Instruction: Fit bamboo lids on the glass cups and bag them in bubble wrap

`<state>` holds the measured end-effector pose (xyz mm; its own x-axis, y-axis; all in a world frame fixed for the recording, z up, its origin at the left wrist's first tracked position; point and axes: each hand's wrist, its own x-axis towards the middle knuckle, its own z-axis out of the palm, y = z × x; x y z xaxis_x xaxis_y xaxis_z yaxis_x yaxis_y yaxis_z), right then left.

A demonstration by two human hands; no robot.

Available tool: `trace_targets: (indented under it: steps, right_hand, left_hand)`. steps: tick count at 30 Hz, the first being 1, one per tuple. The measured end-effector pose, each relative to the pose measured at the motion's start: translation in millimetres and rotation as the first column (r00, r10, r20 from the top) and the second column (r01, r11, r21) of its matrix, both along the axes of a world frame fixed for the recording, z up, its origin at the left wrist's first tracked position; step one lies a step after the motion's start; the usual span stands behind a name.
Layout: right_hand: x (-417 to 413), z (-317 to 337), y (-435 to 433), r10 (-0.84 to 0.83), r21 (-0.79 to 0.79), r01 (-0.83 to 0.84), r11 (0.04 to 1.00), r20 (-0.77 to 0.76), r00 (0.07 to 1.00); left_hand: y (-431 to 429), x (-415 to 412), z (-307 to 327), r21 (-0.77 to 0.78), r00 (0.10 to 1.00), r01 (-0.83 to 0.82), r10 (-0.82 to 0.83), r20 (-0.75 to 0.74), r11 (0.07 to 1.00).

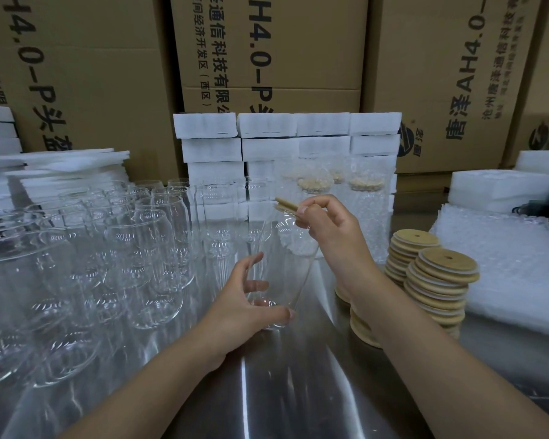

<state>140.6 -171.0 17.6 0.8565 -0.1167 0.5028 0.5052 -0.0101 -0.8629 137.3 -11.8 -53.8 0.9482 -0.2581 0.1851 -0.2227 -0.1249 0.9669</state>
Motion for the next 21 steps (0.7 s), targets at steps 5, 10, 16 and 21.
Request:
trace_targets:
  steps: [5,10,16,21]
  right_hand:
    - [-0.6,2.6,-1.5,-0.005,-0.044,0.004,0.999,-0.022,1.000]
    - [1.6,1.7,-4.7,-0.015,-0.067,0.012,0.998,-0.032,0.999]
    - [-2.8,5.2,-4.8,-0.030,-0.093,0.027,0.995,-0.030,0.999]
    - [-2.6,5.5,-5.5,-0.045,-0.108,0.042,0.993,-0.022,0.999]
  left_hand:
    - [0.1,0.1,-0.9,-0.003,1.000,0.005,-0.005,-0.005,1.000]
    - [-0.2,0.3,0.2,0.000,1.000,0.012,-0.012,-0.015,1.000]
    - [-0.8,-1.2,0.8,-0.001,1.000,0.008,-0.008,-0.017,1.000]
    - [-0.6,-1.7,0.8,-0.004,1.000,0.005,-0.006,-0.019,1.000]
